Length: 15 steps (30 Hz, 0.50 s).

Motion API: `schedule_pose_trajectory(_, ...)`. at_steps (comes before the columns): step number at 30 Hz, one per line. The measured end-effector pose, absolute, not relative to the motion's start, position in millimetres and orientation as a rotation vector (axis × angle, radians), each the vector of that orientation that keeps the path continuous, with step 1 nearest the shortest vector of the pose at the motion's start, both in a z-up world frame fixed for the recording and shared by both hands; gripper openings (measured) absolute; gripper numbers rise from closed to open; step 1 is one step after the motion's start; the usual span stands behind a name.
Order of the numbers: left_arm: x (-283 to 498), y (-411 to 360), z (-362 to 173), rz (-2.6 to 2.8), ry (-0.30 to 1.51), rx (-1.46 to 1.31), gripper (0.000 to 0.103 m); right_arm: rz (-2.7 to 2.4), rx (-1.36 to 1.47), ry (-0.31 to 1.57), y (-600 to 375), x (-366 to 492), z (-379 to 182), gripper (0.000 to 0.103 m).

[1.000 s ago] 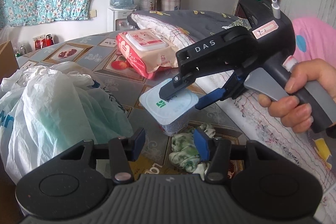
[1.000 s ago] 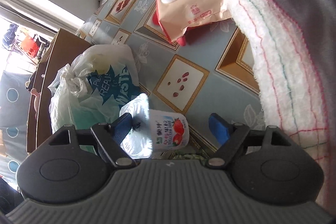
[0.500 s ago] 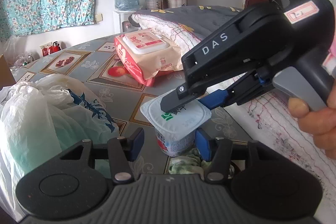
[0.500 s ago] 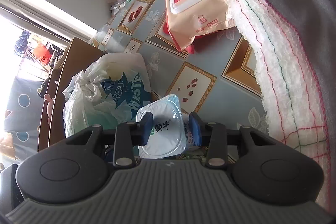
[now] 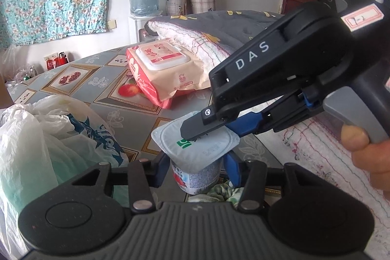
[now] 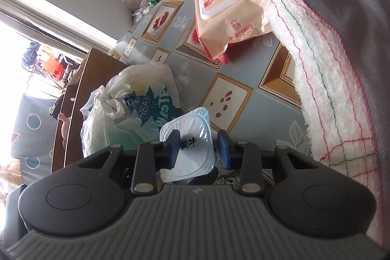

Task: Organize soft objects
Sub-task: 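Lift the yogurt cup with the right tool and carry it toward the box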

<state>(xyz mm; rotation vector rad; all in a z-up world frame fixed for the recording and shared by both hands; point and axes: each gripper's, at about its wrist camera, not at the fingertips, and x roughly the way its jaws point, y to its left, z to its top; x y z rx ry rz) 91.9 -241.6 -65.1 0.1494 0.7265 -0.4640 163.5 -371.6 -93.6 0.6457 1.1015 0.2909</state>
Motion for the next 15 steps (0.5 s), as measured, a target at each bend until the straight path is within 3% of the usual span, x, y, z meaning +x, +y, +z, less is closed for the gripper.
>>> schedule_pose_trajectory(8,72,-219,-24,-0.441,0.638,0.116,0.05,0.326,0.613,1.036,-349,151,-44,0.032)
schedule_pose_trajectory(15,51,-153,21,-0.313,0.548,0.045,0.051,0.462,0.536,0.984,-277,158,7,0.032)
